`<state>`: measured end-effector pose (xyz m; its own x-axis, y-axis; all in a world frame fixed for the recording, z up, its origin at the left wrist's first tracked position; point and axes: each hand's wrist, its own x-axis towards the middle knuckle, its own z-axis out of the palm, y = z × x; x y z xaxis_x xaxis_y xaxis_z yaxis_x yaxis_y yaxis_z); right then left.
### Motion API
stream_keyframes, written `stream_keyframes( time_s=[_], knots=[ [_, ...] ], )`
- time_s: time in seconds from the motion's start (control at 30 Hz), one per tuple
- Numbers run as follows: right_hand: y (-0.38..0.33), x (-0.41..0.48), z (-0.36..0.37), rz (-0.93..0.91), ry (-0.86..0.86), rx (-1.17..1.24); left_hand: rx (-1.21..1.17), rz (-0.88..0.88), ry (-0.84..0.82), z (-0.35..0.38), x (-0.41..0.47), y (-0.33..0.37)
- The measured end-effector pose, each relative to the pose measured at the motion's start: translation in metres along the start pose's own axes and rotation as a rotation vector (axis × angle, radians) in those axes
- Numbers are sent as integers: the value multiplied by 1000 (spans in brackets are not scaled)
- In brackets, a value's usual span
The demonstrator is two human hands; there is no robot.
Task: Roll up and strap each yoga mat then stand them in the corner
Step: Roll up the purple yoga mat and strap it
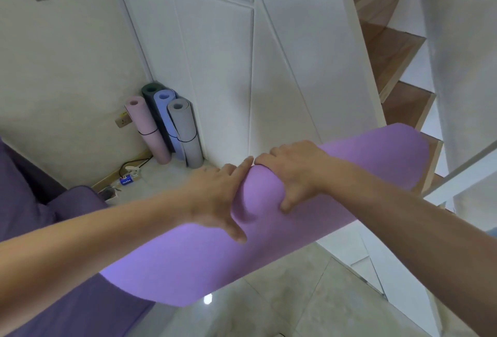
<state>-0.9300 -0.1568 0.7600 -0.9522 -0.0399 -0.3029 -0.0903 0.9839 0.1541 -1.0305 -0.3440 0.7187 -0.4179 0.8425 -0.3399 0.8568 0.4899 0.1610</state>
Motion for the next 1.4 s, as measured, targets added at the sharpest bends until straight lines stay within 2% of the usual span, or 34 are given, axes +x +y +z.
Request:
stream_keyframes(
  time_s=[0.03, 0.1, 0.2, 0.27, 0.33, 0.57, 0.7, 0.87, 1.03, 1.13, 1.17, 1.2, 1.3, 1.33, 1.4],
  knots=[
    [3, 2, 0, 6, -11, 29, 58, -10, 80, 8, -1, 6],
    [3, 3, 6, 6, 18, 28, -6, -30, 208, 19, 0, 9],
    [-3, 0, 26, 37, 216, -21, -90, -77, 302, 19, 7, -5],
    [-8, -2, 44, 146, 472, 16, -114, -133, 326, 13, 13, -11],
    [-15, -1, 55, 266, 633, 55, -155, -177, 329, 10, 18, -12],
    [-34, -3, 56, 623, 750, 253, -199, -223, 308, 8, 20, -15],
    [-40, 3, 58, 573, 656, 232, -206, -237, 263, 12, 13, -23],
    [-41, 13, 50, 225, 413, -134, -430, -171, 51, -2, 1, -43],
    [-41, 27, 32, 15, 352, -234, -638, -69, -132, -14, -4, -64],
    [-40, 32, 12, -58, 228, -223, -705, -47, -246, -22, -10, -69],
    [-38, 33, 4, -62, 172, -196, -670, -39, -256, -26, -13, -66],
    [-36, 35, -2, -53, 124, -151, -534, -35, -232, -30, -16, -61],
    [-28, 38, -13, 18, 16, 80, 154, -20, -8, -25, -26, -36],
    [-26, 39, -13, 32, 1, 133, 277, -17, 77, -17, -28, -30],
    [-28, 39, -9, 42, -5, 177, 277, -41, 159, -5, -26, -30]
  ],
)
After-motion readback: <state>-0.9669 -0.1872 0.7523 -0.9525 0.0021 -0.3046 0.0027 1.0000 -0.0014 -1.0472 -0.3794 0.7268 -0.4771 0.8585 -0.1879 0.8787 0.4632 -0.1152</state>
